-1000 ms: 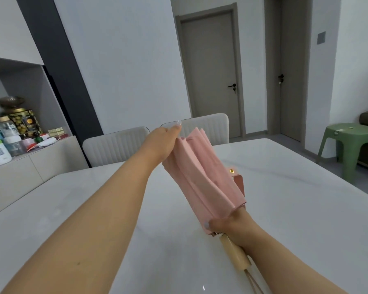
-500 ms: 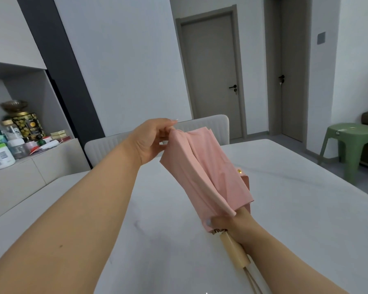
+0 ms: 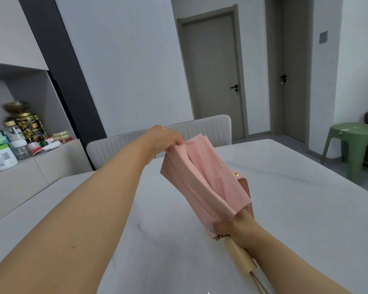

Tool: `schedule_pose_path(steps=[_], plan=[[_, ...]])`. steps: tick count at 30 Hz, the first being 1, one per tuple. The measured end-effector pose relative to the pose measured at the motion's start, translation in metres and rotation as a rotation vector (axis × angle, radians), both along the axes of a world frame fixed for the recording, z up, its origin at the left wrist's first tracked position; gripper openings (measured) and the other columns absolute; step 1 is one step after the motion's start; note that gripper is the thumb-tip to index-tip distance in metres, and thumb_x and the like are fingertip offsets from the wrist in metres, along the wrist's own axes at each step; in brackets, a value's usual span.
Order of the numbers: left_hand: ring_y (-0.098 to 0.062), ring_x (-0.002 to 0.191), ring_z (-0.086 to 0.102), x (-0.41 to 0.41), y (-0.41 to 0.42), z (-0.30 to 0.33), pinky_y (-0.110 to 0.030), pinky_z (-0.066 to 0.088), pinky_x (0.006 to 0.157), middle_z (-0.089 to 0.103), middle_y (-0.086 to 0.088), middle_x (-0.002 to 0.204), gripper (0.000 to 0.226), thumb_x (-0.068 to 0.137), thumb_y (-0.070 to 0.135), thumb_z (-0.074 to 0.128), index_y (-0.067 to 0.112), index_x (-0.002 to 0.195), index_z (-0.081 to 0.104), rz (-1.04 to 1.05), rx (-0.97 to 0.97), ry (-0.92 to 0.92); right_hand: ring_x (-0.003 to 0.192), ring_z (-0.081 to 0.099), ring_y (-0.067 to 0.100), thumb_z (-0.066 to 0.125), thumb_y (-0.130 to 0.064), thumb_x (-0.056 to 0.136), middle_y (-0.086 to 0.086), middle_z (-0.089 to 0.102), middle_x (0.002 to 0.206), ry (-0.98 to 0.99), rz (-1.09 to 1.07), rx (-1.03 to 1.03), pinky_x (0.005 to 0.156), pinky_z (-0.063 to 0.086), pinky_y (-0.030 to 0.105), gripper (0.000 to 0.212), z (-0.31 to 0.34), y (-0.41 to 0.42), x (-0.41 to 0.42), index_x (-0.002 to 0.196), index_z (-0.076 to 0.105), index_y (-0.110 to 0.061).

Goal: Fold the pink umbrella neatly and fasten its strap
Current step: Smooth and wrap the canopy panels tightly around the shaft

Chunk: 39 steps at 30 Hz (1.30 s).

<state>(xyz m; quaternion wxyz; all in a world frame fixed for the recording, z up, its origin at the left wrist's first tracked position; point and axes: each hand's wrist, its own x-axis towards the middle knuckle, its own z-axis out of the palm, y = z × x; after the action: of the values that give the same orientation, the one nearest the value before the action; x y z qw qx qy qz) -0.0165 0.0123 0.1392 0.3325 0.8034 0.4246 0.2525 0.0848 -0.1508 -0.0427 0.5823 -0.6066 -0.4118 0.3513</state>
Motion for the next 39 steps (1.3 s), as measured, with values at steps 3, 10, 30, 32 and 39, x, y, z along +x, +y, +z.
schedule_pose_path(steps=[3,10,30,32,39], plan=[[-0.019,0.073,0.047,0.000,-0.004,-0.001,-0.031,0.038,0.076,0.054,-0.001,0.077,0.011,0.066,0.022,0.068,0.015,0.070,0.060,-0.062,-0.143,-0.104,0.054,0.050,0.015,0.065,-0.010,0.058,-0.006,0.056,0.053,-0.019,0.059,0.078,0.054,0.043,0.027,0.011,0.002,0.000,-0.002,0.066,0.059,-0.016],[-0.016,0.055,0.042,-0.013,-0.002,0.000,-0.030,0.032,0.066,0.049,-0.003,0.053,0.068,0.095,0.057,0.037,0.013,0.049,0.061,-0.335,-0.304,-0.102,0.056,0.043,0.015,0.057,-0.008,0.063,-0.005,0.051,0.051,-0.072,0.093,0.083,0.055,0.038,0.027,0.013,0.006,-0.003,-0.003,0.065,0.050,0.003],[-0.011,0.068,0.049,-0.015,-0.001,-0.012,-0.025,0.036,0.071,0.055,0.002,0.072,0.010,0.091,0.023,0.062,0.014,0.090,0.059,-0.088,-0.036,-0.279,0.056,0.047,0.023,0.065,-0.005,0.051,0.005,0.052,0.060,0.026,-0.008,0.080,0.056,0.041,0.033,0.028,-0.001,0.003,0.000,0.075,0.052,-0.013],[-0.009,0.066,0.047,-0.014,-0.001,-0.013,-0.022,0.036,0.069,0.057,0.003,0.074,0.006,0.090,0.015,0.065,0.013,0.095,0.063,-0.102,-0.036,-0.269,0.052,0.050,0.018,0.064,-0.003,0.053,-0.001,0.054,0.055,0.030,0.024,0.100,0.053,0.042,0.028,0.029,0.000,0.004,0.001,0.076,0.053,-0.016],[-0.011,0.063,0.040,-0.020,0.003,-0.010,-0.025,0.036,0.070,0.053,0.003,0.073,0.004,0.088,0.016,0.067,0.016,0.092,0.067,-0.140,-0.071,-0.194,0.058,0.045,0.024,0.066,-0.002,0.052,0.009,0.049,0.065,0.043,0.057,0.115,0.057,0.040,0.035,0.029,0.001,0.001,-0.002,0.076,0.051,-0.011]])
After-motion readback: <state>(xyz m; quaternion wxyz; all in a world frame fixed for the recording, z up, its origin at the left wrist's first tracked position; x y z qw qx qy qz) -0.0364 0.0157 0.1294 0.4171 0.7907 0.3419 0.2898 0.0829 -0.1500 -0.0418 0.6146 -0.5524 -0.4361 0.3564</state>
